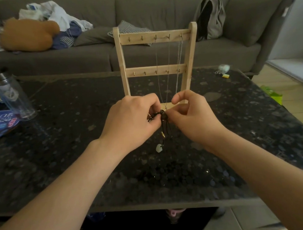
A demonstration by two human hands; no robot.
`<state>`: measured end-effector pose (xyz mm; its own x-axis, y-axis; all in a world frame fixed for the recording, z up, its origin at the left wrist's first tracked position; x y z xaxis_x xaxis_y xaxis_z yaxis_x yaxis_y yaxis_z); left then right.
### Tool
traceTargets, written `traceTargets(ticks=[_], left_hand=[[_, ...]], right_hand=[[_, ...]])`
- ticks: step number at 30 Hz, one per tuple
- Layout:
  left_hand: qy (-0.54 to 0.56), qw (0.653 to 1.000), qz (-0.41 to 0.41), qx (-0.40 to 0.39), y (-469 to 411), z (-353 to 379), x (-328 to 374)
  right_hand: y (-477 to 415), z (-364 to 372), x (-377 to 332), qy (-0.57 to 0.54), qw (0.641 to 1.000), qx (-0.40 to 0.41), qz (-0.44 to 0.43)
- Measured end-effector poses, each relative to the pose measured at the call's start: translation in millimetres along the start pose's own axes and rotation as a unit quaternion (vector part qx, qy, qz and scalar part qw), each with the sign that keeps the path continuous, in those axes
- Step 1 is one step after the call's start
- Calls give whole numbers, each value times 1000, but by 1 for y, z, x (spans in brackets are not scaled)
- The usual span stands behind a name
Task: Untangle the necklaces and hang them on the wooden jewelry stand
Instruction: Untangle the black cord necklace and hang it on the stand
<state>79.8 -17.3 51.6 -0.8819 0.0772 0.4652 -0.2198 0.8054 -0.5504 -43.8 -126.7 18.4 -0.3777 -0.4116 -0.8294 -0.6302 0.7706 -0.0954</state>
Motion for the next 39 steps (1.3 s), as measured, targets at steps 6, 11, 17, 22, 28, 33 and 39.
traceTargets(ticks=[6,11,17,22,28,33,39], left_hand=[[44,999,-20,-24,-1,1,-5],[50,996,-58,-35,-2,6,-14],[41,997,-57,-29,-1,5,-14],[66,993,-87,-33,-2,8,-16],[151,970,-175,-72,-1,19,-25],[276,925,-252,-71,3,22,-33],[280,919,-272,-43,5,23,-33]], right_hand=[[-1,0,-8,61,996,24,-60],[2,-6,-13,88,990,69,-90],[0,-3,-5,36,997,22,-61],[-1,-2,-4,43,997,2,-60],[-1,-1,-5,55,996,1,-74],[-1,2,-6,73,993,-3,-89],[6,10,-17,200,966,-9,-162]])
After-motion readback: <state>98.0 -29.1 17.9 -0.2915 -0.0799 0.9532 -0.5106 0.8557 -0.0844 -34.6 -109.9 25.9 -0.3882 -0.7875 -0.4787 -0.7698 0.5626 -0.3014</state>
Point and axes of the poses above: each hand's wrist, its own y-axis away from the middle knuckle, its own z-axis out of the palm, x = y × z, the point moved 7 cm from there along -y, towards the middle knuckle, and after that the axes turned 12 degrees about y, right-handed, at the moved point
